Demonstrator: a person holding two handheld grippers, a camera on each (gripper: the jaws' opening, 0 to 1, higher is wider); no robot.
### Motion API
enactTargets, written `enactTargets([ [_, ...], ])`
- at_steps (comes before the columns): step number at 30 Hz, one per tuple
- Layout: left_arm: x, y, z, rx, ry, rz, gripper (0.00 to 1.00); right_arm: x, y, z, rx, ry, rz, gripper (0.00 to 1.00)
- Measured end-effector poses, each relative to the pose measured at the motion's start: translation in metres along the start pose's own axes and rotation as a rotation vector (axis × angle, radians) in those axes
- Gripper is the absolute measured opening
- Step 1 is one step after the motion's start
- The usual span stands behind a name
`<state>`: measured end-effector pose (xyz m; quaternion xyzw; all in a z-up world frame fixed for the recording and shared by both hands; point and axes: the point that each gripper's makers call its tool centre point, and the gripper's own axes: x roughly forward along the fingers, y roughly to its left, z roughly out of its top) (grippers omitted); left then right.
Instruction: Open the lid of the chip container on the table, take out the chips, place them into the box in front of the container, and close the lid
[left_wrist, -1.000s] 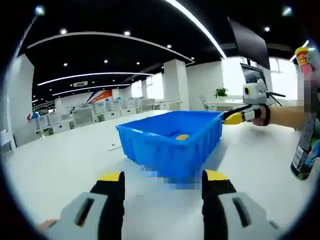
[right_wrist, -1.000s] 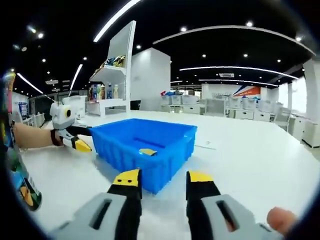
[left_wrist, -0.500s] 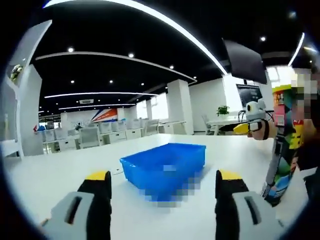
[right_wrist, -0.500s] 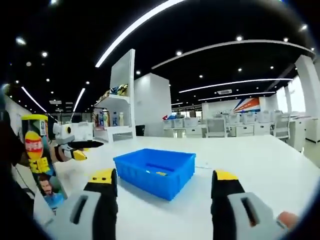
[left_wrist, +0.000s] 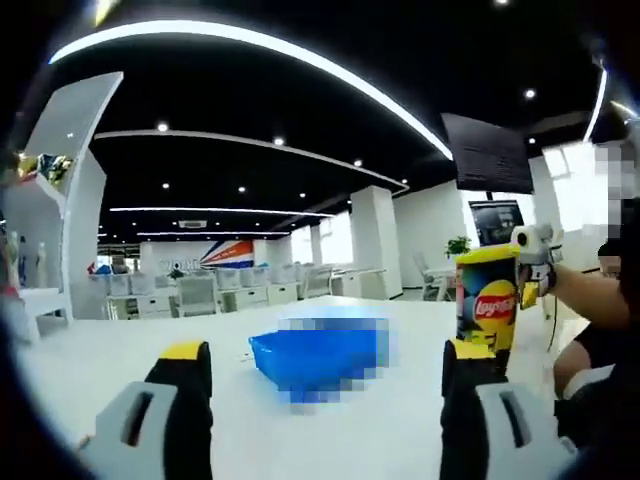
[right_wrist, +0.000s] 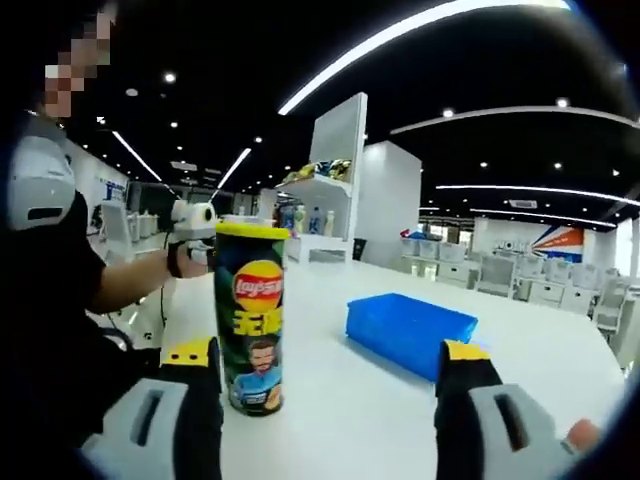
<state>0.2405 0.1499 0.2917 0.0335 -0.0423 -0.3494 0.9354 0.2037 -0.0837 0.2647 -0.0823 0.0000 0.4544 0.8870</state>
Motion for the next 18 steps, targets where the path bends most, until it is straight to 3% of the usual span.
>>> enactTargets([
  [3, -0.02, -0.013, -0.013, 0.008, 0.141, -0.036, 0.95, -0.008, 0.01, -0.001, 0.0, 0.015, 0.008, 0.94],
  [5, -0.031, -0.019, -0.014, -0.002, 0.193, -0.041, 0.95, -0.015, 0.017, 0.0, 0.012, 0.029, 0.013, 0.97],
  [9, -0.051, -0.03, -0.003, -0.046, 0.225, -0.045, 0.95, -0.031, 0.02, 0.013, 0.006, 0.008, -0.035, 0.97],
  [13, -0.061, -0.036, 0.003, -0.034, 0.247, -0.041, 0.95, -0.04, 0.027, 0.029, 0.004, -0.013, -0.04, 0.97],
  [18, -0.062, -0.039, 0.003, -0.025, 0.258, -0.041, 0.95, -0.042, 0.033, 0.03, -0.022, 0.018, -0.031, 0.97],
])
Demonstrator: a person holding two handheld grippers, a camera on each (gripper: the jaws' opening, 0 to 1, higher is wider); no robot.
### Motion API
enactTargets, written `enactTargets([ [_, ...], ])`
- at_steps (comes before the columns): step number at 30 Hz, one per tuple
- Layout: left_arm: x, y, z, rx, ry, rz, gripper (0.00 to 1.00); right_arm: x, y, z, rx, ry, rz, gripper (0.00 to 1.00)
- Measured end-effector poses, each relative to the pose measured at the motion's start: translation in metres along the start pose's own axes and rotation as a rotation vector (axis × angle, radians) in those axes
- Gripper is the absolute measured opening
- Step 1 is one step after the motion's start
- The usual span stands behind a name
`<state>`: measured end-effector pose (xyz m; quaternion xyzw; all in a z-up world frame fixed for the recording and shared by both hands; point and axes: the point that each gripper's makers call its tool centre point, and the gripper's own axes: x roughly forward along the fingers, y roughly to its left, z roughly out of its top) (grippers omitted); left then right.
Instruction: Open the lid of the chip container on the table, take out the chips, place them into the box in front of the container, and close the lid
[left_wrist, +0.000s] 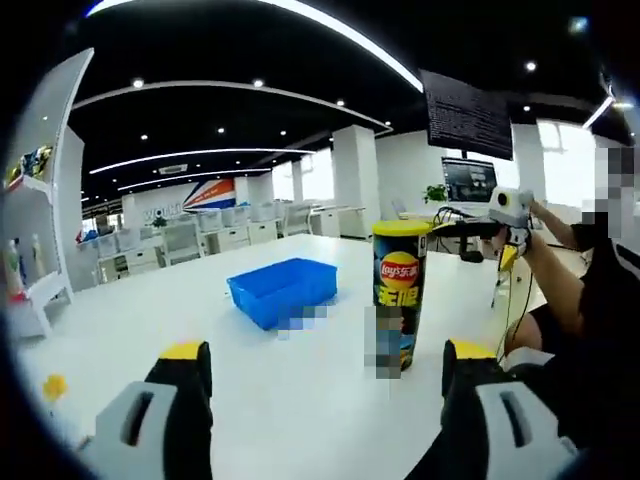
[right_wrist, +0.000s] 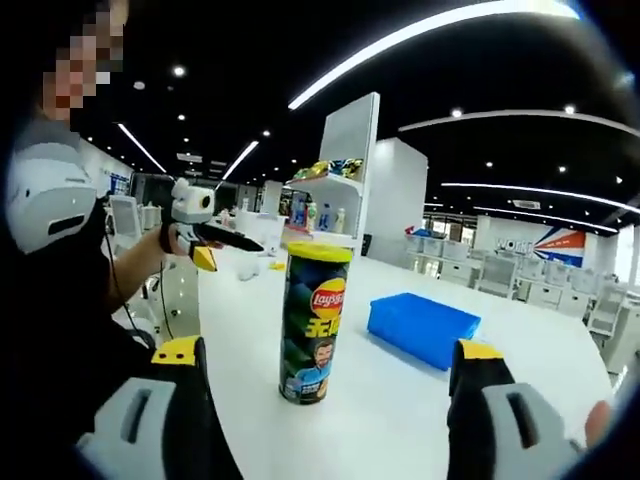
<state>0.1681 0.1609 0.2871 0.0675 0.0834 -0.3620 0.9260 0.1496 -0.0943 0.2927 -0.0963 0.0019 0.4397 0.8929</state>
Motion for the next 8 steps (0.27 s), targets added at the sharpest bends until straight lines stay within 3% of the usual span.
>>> enactTargets([
  [8, 0.0, -0.003, -0.001, 0.006, 0.001, 0.005, 0.95, 0.004, -0.004, -0.012, -0.033, 0.038, -0.015, 0.97],
])
